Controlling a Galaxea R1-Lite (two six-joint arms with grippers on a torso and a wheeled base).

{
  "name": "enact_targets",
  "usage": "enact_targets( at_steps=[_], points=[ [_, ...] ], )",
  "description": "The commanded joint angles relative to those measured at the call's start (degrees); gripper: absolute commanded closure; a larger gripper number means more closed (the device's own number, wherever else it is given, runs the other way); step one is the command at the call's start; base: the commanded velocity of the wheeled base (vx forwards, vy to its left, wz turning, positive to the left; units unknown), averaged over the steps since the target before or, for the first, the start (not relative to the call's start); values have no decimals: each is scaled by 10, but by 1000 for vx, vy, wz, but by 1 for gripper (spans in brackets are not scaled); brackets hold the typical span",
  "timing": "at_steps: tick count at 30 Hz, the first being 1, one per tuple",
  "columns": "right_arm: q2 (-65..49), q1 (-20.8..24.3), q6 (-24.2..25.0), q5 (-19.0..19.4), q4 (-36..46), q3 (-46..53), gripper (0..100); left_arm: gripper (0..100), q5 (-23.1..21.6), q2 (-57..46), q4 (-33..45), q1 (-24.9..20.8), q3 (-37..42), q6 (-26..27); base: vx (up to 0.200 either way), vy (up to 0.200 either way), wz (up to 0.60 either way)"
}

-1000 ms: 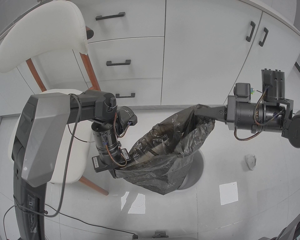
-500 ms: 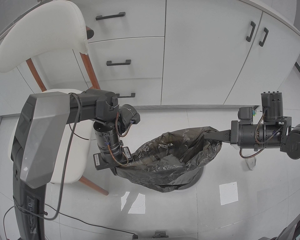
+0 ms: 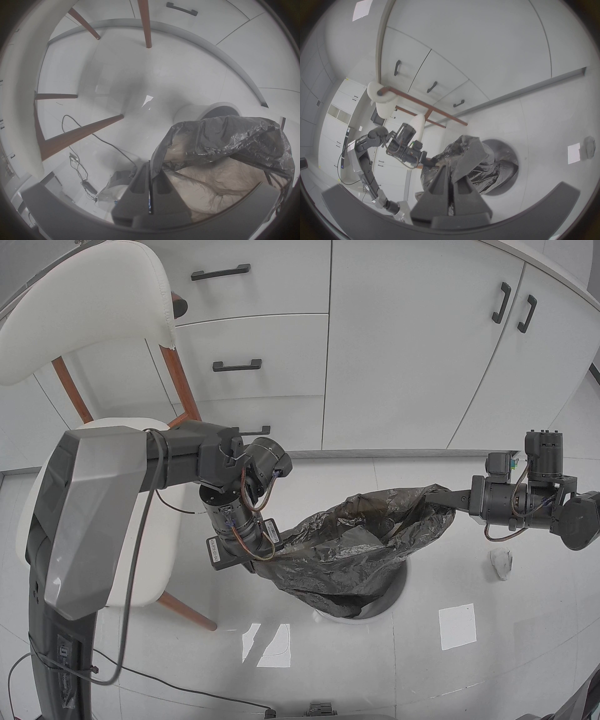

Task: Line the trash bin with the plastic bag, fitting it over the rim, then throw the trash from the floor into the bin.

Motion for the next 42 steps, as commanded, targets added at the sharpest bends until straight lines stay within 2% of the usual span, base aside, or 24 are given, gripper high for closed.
enact_targets(
  at_steps=[1,6,12,18,25,35,41,42],
  points=[
    [30,-27,-1,9,-22,-3,100,100,-2,9,-43,1,0,0,0,0,0],
    [36,-50,-1,34,-35,-3,100,100,-9,9,-54,13,0,-1,0,0,0],
    [60,-49,-1,35,-53,-11,100,100,-17,10,-58,25,0,1,0,0,0],
    [103,-47,-1,35,-83,-33,100,100,-28,10,-115,43,0,0,0,0,0],
    [149,-50,-1,35,-85,-47,100,100,-29,10,-180,38,0,0,0,0,0],
    [200,-70,-17,33,-86,-44,100,100,-28,10,-201,20,0,-3,0,0,0],
    [238,-73,-18,29,-97,-47,100,100,-27,10,-306,23,0,-5,0,0,0],
    [255,-73,-18,29,-112,-47,100,100,-28,10,-345,27,0,-5,0,0,0]
  ],
)
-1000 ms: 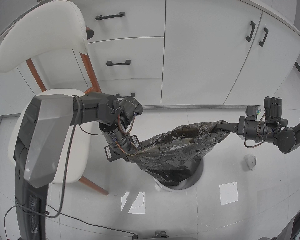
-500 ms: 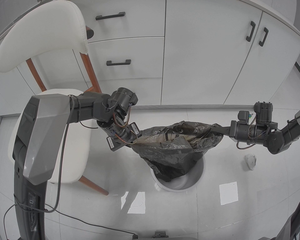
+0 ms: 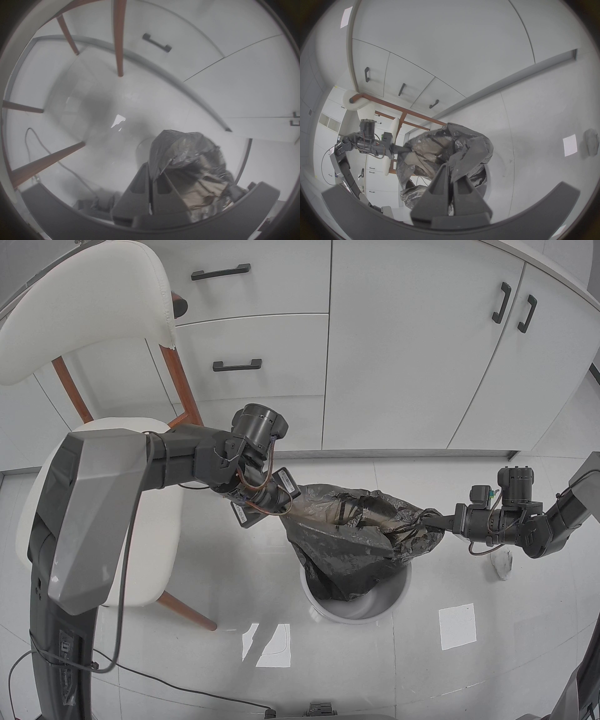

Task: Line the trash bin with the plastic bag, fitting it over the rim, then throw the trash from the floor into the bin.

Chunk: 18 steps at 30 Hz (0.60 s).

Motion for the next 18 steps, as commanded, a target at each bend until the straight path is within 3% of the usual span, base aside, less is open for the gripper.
enact_targets(
  at_steps=[1,7,13,18],
  points=[
    [61,-1,-1,-1,-29,-2,100,100,0,-1,-85,10,0,-1,0,0,0],
    [90,-8,-2,-2,-44,-2,100,100,-17,-1,-159,27,0,0,0,0,0],
    [89,-12,-2,-1,-44,9,100,100,-12,-5,-151,23,0,-7,0,0,0],
    [69,-14,-39,-1,-45,51,100,100,-12,-29,-151,5,18,-11,0,0,0]
  ],
)
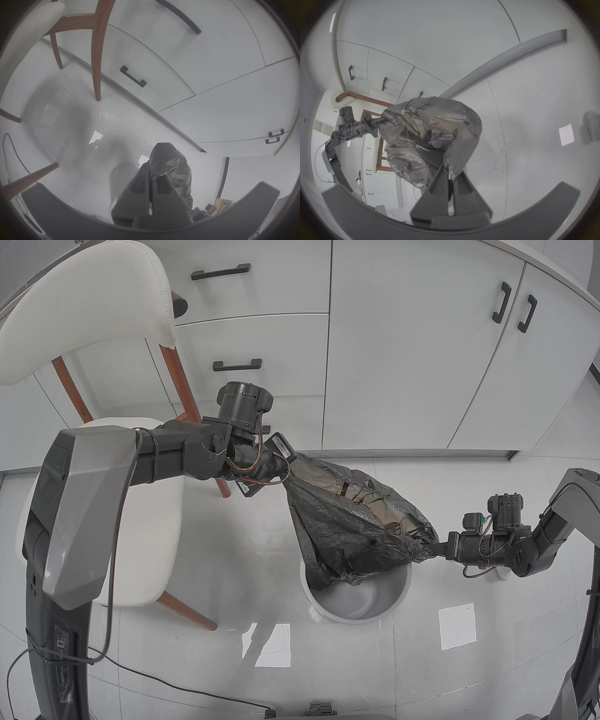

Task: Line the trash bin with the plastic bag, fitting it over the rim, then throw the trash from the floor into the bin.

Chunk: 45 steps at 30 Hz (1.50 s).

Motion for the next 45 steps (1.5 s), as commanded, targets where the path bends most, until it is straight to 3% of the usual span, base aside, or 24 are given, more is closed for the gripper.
enact_targets(
  at_steps=[1,13,23,30,45],
  points=[
    [-13,-2,-19,0,-1,33,100,100,0,-26,-3,-19,34,-1,0,0,0],
    [-69,8,-59,1,0,101,100,100,2,-78,-15,-57,183,-4,0,0,0],
    [-108,29,-59,2,8,102,100,100,28,-52,-66,-63,229,-6,0,0,0],
    [-14,22,-59,0,4,70,100,100,28,6,-137,-48,236,-29,0,0,0],
    [40,3,-59,-13,12,-4,100,100,22,6,-170,-6,268,-28,0,0,0]
  ],
)
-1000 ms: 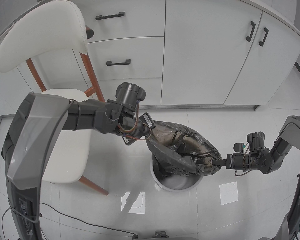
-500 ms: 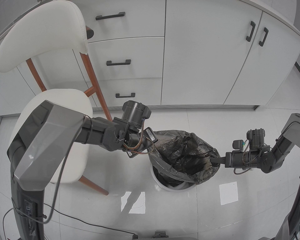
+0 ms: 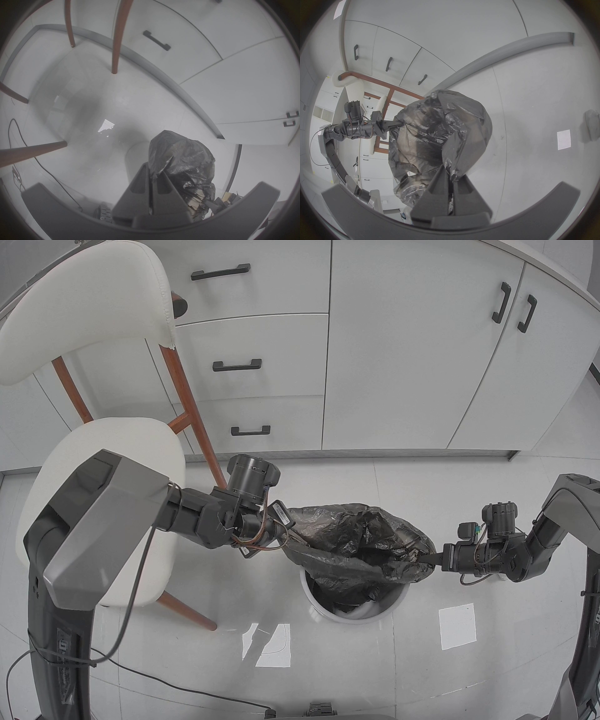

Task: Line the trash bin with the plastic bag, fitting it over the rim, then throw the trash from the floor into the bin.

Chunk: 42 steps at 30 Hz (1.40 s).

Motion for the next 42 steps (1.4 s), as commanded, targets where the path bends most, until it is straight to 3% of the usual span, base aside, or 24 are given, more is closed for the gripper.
enact_targets(
  at_steps=[1,10,22,31,42],
  points=[
    [7,1,-2,-1,5,11,100,100,1,2,-2,3,23,1,0,0,0],
    [-38,25,-59,-1,-1,128,100,100,22,-2,-54,-50,117,-3,0,0,0],
    [-63,35,-84,-2,-4,188,100,100,24,-48,-166,-71,273,-5,0,0,0],
    [-56,37,-101,-6,-4,186,100,100,26,-44,-216,-78,295,-5,0,0,0],
    [-59,37,-112,-6,-4,191,100,100,33,-47,-218,-87,303,-5,0,0,0]
  ],
)
